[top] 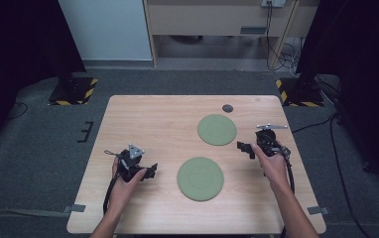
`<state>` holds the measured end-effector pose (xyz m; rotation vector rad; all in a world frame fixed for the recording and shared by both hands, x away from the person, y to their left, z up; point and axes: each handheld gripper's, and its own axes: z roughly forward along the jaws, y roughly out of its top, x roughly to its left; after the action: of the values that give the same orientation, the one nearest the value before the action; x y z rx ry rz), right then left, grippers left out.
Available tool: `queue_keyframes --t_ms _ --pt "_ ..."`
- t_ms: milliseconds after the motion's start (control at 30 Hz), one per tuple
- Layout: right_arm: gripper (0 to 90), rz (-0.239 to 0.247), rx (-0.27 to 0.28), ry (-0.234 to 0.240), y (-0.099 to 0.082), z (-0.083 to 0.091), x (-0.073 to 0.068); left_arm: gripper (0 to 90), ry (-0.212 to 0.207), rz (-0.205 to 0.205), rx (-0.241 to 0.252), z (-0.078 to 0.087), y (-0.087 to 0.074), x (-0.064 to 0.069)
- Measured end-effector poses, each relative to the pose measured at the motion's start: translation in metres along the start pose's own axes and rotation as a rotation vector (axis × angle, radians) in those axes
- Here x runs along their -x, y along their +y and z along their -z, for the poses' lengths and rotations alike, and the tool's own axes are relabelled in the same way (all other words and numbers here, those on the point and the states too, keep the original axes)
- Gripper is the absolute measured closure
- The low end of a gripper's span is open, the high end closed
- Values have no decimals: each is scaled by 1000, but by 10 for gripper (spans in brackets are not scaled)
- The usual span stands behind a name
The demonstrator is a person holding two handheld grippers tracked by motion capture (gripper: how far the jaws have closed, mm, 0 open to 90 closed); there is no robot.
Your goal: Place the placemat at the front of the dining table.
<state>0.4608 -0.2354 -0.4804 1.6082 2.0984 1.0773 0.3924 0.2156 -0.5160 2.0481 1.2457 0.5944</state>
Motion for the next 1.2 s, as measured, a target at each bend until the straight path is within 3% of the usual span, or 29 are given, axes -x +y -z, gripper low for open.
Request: queue_keyframes --t_ms 533,900,1200 --pt "75 8 -31 11 -27 2 -2 30 0 2 -6 0 -2 -1" --pt "82 0 -22 21 -40 4 -2 30 -1 -9 -12 -1 -2 2" --pt "81 -3 -7 -12 -49 4 -2 30 0 -14 -15 -2 -3 4"
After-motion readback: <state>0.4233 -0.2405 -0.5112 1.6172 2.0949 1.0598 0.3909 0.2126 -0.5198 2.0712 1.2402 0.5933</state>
